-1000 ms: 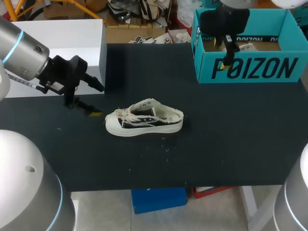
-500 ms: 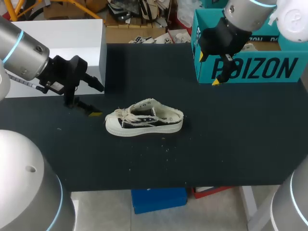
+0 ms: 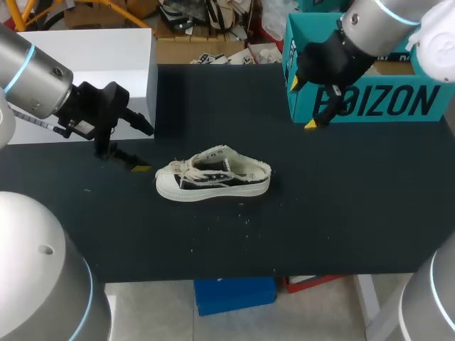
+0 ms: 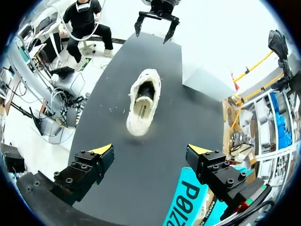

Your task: Take the shoe out of the shoebox, open the shoe tongue, remove and reinsert the insole, then place the shoe into the shoebox

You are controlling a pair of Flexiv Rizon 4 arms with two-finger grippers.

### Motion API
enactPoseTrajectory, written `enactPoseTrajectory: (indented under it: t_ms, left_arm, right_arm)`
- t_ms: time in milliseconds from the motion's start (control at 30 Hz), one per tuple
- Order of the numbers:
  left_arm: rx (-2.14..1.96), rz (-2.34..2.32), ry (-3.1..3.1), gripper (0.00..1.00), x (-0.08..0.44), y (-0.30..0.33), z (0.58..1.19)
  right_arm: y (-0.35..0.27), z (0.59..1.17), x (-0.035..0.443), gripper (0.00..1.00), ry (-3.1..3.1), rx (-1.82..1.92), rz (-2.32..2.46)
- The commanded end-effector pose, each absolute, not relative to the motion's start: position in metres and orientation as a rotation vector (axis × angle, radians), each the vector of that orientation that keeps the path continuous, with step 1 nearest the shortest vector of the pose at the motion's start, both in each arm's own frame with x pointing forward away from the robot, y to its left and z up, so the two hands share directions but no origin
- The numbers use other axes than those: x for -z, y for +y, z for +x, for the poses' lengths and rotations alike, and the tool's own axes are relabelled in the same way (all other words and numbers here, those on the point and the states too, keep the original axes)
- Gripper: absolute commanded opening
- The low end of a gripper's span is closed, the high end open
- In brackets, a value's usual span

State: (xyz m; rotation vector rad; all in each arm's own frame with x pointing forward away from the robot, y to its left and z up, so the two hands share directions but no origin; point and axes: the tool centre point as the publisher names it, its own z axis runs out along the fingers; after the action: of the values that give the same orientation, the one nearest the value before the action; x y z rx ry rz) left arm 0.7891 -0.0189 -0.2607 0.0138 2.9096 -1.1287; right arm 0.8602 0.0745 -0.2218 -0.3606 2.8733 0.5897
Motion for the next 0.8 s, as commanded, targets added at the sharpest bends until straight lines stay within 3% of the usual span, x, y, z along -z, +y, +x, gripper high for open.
enactPoseTrajectory:
  t_ms: [33,300,800]
  left_arm:
    - [1.127,0.014,2.907,1.00,0.262,-0.020,0.789]
    - [1.127,0.014,2.907,1.00,0.262,-0.020,0.789]
    - [1.127,0.014,2.907,1.00,0.262,-0.020,0.789]
  right_arm:
    - [0.081,0.848,0.251,1.00,2.661,-0.848,-0.140]
    - [0.103,0.840,0.272,1.00,2.517,-1.018,0.072]
    - [0.129,0.837,0.302,1.00,2.512,-1.232,0.005]
